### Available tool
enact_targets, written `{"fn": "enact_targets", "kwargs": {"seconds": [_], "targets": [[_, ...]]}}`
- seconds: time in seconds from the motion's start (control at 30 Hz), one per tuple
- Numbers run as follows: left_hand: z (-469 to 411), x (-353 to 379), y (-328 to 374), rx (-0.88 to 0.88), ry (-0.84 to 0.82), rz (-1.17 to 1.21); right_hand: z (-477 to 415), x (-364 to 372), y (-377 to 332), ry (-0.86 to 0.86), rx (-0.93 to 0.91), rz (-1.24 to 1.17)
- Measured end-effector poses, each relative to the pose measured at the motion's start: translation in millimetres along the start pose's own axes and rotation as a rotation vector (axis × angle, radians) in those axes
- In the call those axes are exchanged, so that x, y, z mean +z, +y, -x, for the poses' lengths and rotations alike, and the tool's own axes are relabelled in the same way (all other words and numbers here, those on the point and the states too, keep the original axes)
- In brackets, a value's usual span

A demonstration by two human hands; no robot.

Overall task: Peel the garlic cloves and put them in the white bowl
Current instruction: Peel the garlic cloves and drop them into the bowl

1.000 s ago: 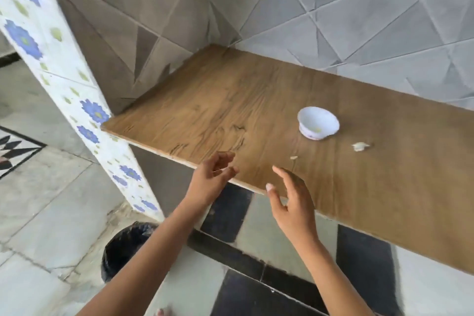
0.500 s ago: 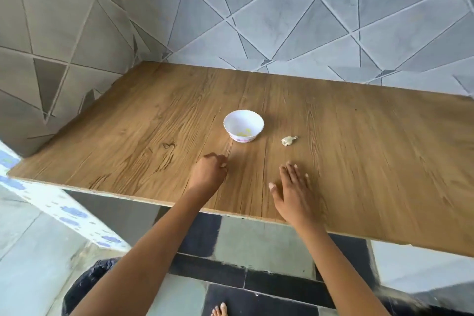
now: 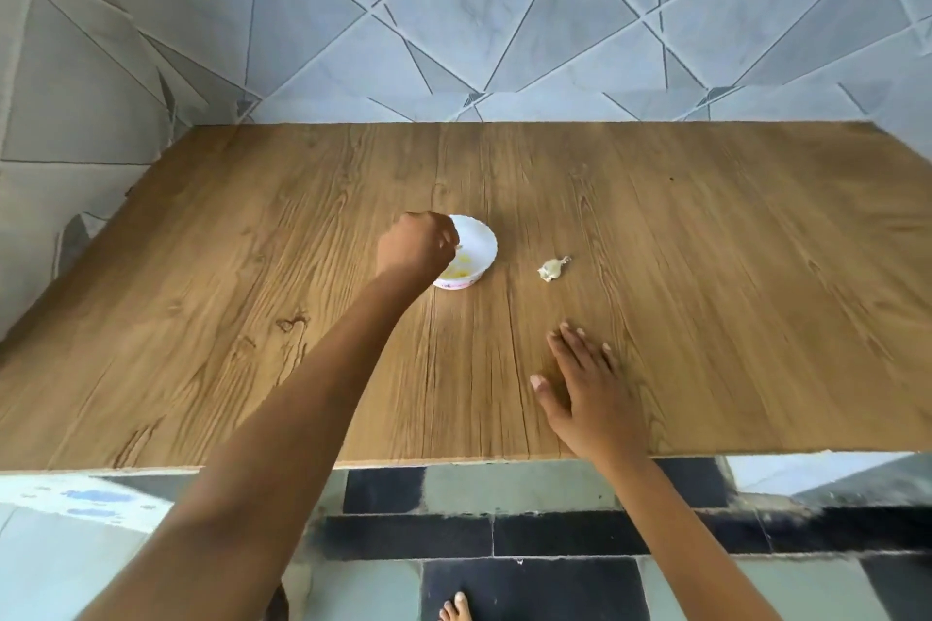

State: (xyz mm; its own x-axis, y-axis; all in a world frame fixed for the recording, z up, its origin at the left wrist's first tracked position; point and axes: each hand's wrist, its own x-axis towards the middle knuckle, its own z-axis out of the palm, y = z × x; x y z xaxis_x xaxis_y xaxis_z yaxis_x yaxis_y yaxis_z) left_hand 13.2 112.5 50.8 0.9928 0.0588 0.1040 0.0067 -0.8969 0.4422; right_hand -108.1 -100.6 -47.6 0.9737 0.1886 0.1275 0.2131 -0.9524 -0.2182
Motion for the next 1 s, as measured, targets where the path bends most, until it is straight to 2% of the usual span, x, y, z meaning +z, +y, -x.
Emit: {"fn": "enact_targets", "kwargs": {"seconds": [0.1,0.2,0.27,0.33,0.43,0.5,0.57,0.67,0.83,0.9,1.0], "targets": [[-19,11,8,-0.051,-0.157,-0.213,1,0,0,0.01,0.019,0.009],[-20,15,11,-0.028,-0.191,-0.38,1,1,1,0.001,0.018,0.002],[-21,15,9,-0.039,-0.19,-0.382,0,1,2,0.006,0.003,-0.019],[-21,10,11,-0.043,-0.123,-0.29,0,0,3,0.022,-0.009,-0.084],[-18,11,33,0.145,-0.034,-0.077,-6,-9,7,0.065,0.046,-0.31],[-11,24,59,0.256,-0.103,0.041,-14,-19,12,0.106,0.078,-0.44],[-11,48,79,0.265,-0.164,0.071,-24,-26,22,0.14,0.105,-0.496],[-15,77,88,0.179,-0.169,0.058,-40,-32,37,0.139,0.19,-0.636],[-17,88,89,0.0,-0.191,0.204,-70,-34,52,0.033,0.425,-1.087],[-13,87,88,-0.078,-0.224,0.325,-82,-33,52,-0.013,0.491,-1.233],[1,85,87,-0.191,-0.26,0.636,-92,-35,48,0.006,0.501,-1.384]]}}
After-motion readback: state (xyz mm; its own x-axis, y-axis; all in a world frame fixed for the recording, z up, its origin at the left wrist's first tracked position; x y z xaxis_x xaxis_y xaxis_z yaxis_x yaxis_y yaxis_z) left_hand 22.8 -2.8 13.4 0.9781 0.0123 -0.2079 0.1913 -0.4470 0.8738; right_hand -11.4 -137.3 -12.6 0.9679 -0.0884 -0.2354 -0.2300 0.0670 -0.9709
